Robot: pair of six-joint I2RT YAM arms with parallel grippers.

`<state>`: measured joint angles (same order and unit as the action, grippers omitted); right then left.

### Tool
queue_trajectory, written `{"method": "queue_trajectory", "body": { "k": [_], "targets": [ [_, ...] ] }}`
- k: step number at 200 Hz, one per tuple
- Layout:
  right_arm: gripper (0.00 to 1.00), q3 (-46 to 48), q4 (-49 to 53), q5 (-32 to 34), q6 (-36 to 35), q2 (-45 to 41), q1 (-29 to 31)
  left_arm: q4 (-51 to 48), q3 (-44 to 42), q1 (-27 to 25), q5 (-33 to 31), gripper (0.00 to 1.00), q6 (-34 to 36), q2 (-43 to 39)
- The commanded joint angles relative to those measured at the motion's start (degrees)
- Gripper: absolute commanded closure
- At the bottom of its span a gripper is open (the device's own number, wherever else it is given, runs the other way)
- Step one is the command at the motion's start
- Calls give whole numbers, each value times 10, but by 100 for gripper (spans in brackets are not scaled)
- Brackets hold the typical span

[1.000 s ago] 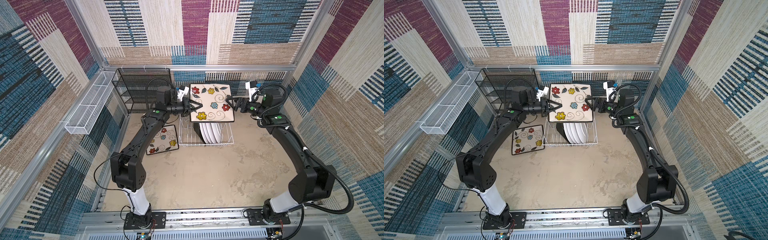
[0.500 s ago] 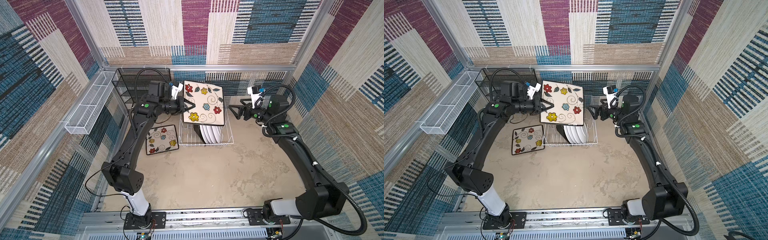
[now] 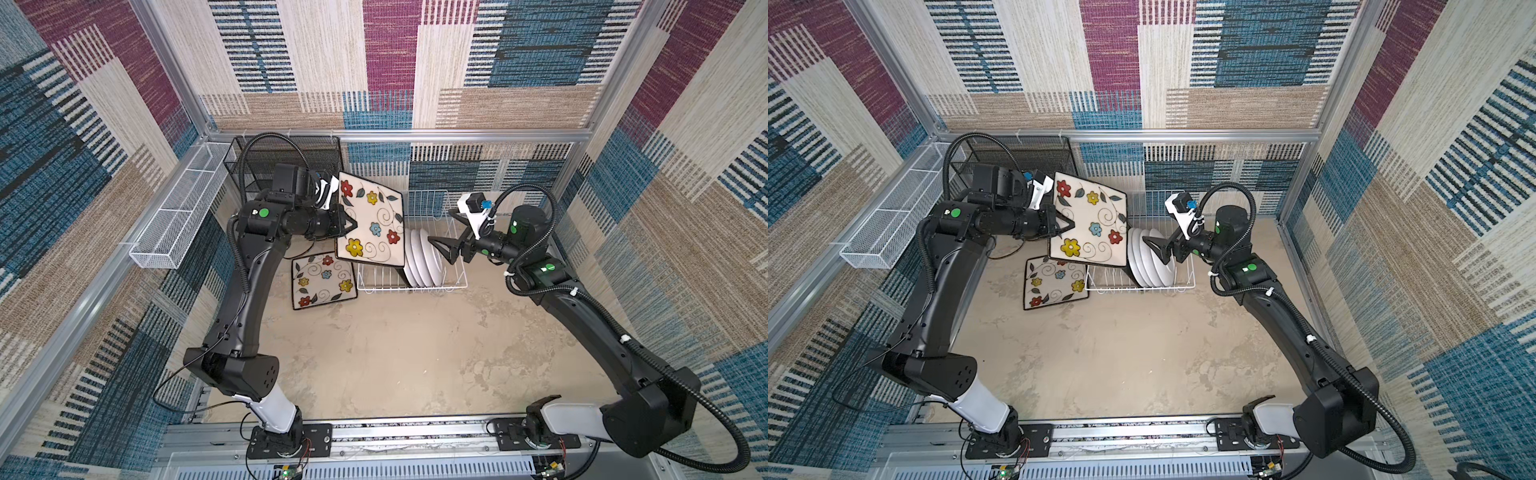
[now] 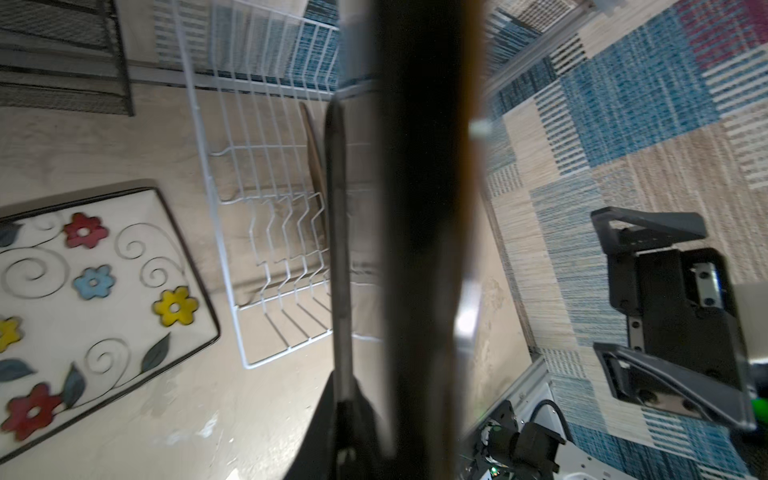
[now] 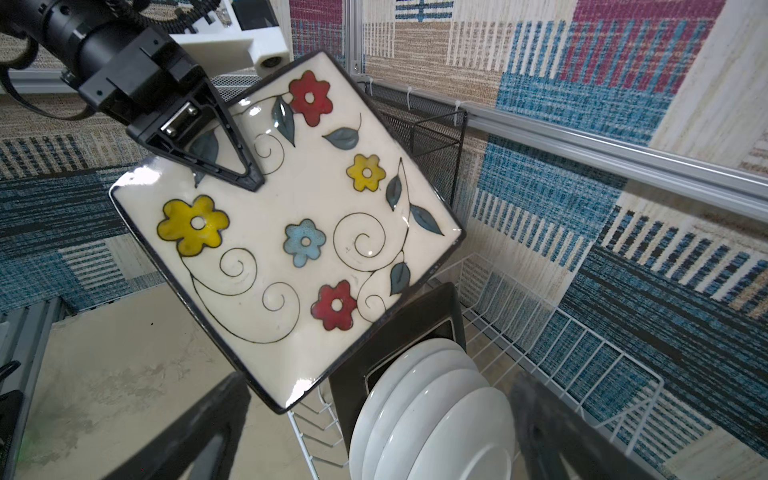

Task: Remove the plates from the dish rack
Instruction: 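Lower the flowered plate onto the first plate while the right gripper withdraws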

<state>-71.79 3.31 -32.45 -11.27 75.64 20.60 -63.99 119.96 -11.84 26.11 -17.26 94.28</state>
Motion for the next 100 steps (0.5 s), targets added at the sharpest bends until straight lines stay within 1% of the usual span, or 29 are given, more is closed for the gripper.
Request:
{"method": "queue_trajectory", "body": {
  "k": [1, 56, 100],
  "targets": [
    [0, -8, -16, 3, -24, 8, 10, 26, 4, 15, -21, 100, 36, -26],
    [0, -26, 8, 2, -35, 29, 29, 1, -19, 51, -72, 100, 48, -58],
    [0, -37, 21, 13, -39, 37, 39, -27, -27, 67, -133, 100, 68, -64]
  ]
}}
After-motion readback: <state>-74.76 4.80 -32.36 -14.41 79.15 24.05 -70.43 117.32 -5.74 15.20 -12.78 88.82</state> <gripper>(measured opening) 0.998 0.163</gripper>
